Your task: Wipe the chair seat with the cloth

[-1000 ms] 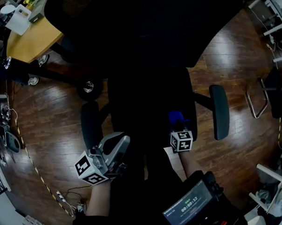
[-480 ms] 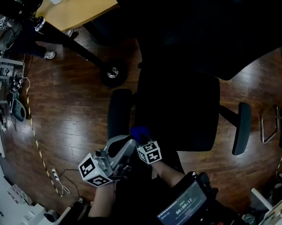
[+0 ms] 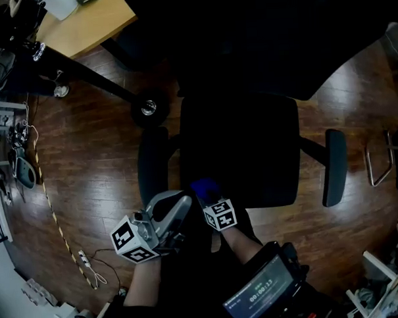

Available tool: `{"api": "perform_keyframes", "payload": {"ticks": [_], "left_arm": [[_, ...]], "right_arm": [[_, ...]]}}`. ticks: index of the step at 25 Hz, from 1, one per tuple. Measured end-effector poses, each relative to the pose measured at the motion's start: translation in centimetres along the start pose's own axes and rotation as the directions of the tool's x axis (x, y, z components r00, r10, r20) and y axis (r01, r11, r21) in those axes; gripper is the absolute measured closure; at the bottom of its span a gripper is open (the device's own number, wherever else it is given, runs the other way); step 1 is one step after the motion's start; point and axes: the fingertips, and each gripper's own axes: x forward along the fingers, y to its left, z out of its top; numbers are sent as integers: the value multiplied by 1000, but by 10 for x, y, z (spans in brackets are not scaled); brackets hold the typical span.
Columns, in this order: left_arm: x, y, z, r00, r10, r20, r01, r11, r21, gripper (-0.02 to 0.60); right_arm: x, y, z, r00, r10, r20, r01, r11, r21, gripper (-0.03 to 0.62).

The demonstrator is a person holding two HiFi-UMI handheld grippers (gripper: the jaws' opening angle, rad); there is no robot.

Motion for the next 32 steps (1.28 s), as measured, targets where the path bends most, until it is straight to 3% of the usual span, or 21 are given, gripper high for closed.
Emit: {"api": "perform_keyframes", "payload": {"ticks": [5, 10, 14, 19, 22, 24, 26, 28, 32], "left_arm": [[38, -20, -18, 994, -91, -63, 90, 996, -16, 578], [75, -33, -33, 978, -172, -119, 169, 985, -34, 578], [90, -46, -46, 967, -206, -153, 202, 979, -39, 578], [102, -51, -44, 961, -221, -164, 221, 975, -17, 578], [93, -56, -35, 963, -216, -160, 219, 976, 0, 578], [82, -63, -21, 965, -218, -147, 223, 975, 17, 578], [73, -77, 1, 965, -233, -121, 239, 970, 38, 578], [69, -98, 31, 961, -264, -78, 269, 961, 61, 578], [62, -137, 91, 947, -321, 8, 317, 938, 142, 578]], "right_arm": [[-84, -107, -20, 975, -219, 41, 212, 969, 129, 537], [-197, -207, -30, 898, -430, 94, 400, 886, 233, 536], [-250, -242, -36, 846, -517, 127, 471, 838, 277, 537], [-252, -254, -33, 837, -534, 118, 471, 814, 341, 536], [-248, -225, -2, 857, -484, 174, 421, 855, 304, 536], [-248, -177, 46, 873, -390, 294, 322, 912, 253, 536], [-265, -117, 107, 857, -264, 443, 196, 961, 195, 536], [-299, -59, 173, 797, -136, 588, 74, 989, 128, 536], [-384, 29, 277, 631, 75, 772, -92, 996, -22, 536]]}}
